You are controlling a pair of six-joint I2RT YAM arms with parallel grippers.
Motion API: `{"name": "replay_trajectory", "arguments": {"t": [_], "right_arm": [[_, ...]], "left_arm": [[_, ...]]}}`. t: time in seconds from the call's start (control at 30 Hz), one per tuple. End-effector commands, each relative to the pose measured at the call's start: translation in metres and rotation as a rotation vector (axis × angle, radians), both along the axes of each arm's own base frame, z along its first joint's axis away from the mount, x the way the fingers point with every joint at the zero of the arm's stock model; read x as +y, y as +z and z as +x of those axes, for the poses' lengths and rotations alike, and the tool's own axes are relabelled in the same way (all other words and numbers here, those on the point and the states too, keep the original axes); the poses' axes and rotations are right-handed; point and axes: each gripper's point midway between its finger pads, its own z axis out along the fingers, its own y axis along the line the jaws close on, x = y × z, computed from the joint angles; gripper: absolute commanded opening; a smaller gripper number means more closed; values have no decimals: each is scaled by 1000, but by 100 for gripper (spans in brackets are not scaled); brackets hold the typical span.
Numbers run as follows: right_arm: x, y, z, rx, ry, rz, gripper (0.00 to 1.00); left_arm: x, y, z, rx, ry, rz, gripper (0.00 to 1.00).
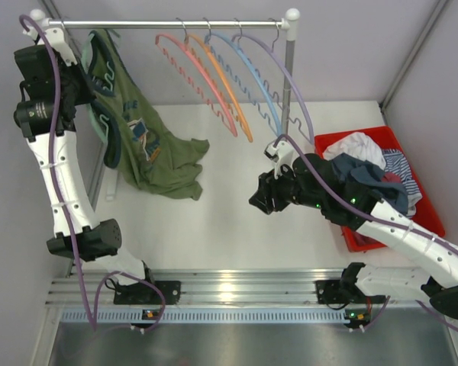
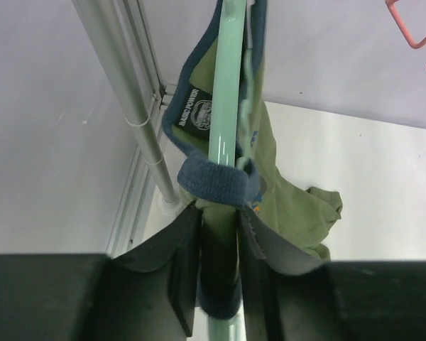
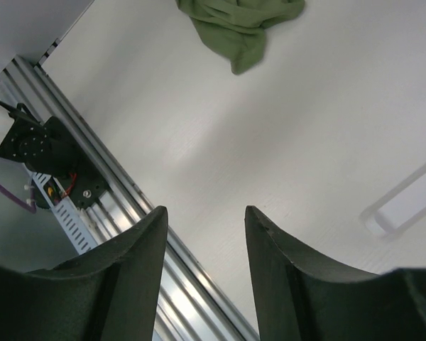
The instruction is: Place the tank top on the hanger
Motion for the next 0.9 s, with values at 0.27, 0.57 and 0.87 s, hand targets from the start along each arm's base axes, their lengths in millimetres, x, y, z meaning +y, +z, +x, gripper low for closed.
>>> {"name": "replay_trajectory", "arguments": {"t": [0.27, 0.57, 0.87], "right_arm": [[4, 28, 8, -50, -9, 75, 56], [3, 32, 10, -62, -21, 87, 73], [-3, 32, 14, -80, -64, 109, 94]], "left_arm": [[3, 62, -33, -200, 75, 15, 50], [-40, 101, -77, -355, -65, -68, 55], [-129, 41, -86, -244, -401, -266, 56]]}}
